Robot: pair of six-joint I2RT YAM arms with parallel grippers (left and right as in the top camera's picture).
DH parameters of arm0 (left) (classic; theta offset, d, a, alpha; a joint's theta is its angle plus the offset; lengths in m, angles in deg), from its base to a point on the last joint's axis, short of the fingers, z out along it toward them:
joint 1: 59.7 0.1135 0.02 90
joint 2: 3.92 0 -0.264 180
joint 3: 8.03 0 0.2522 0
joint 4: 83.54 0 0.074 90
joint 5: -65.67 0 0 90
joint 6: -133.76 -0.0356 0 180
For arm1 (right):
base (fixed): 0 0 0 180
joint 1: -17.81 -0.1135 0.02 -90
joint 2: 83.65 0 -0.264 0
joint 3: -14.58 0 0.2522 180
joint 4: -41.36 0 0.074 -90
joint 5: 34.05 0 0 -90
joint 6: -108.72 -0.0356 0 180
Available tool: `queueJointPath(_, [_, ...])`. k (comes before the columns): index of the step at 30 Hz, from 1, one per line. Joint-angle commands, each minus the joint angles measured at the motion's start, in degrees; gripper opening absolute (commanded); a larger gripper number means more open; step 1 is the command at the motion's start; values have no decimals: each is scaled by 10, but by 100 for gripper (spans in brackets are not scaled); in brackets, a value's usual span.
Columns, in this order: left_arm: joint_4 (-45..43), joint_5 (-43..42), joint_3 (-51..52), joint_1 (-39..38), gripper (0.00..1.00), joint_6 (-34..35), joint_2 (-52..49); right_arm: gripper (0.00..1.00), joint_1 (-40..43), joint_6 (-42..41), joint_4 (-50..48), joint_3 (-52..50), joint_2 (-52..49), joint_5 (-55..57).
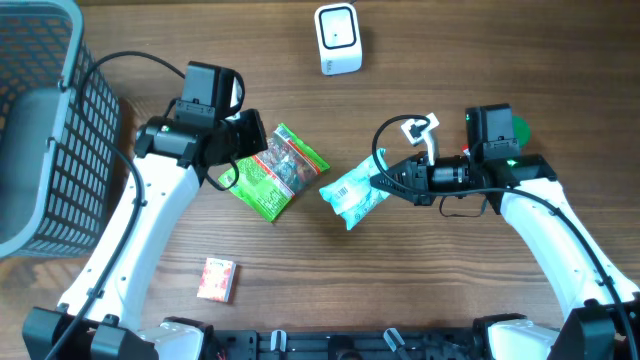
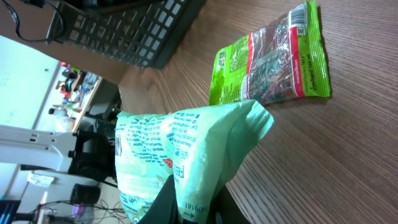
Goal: Scan the item barcode
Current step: 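Lift the mint-green packet with the right gripper, then swing the mint-green packet up in front of the scanner window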
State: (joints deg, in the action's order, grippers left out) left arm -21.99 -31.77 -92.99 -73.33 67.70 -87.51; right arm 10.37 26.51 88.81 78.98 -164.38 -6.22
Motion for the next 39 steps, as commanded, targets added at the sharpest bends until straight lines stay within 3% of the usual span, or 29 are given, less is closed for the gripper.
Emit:
queueJointPath(1, [-4,1,-1,10,39,5,1,4,-3,-25,-4,-1,6,-23])
queueJointPath(3, [-3,1,-1,10,47,5,1,4,-4,-57,-11,-1,6,-2])
queueJointPath(4, [-3,1,-1,10,63,5,1,4,-4,-72,-14,-1,6,6])
queueJointPath(5, [-1,0,-1,10,100,5,1,4,-4,-79,-16,-1,6,11])
queueJointPath(16, [-1,1,-1,10,100,5,1,4,-4,-111,-8,33,7,127])
queueJointPath(26, [-1,1,-1,10,100,5,1,4,-5,-119,99,135,31,263])
queueJointPath(39, [-1,1,-1,10,100,5,1,4,-84,-146,249,443,17,552])
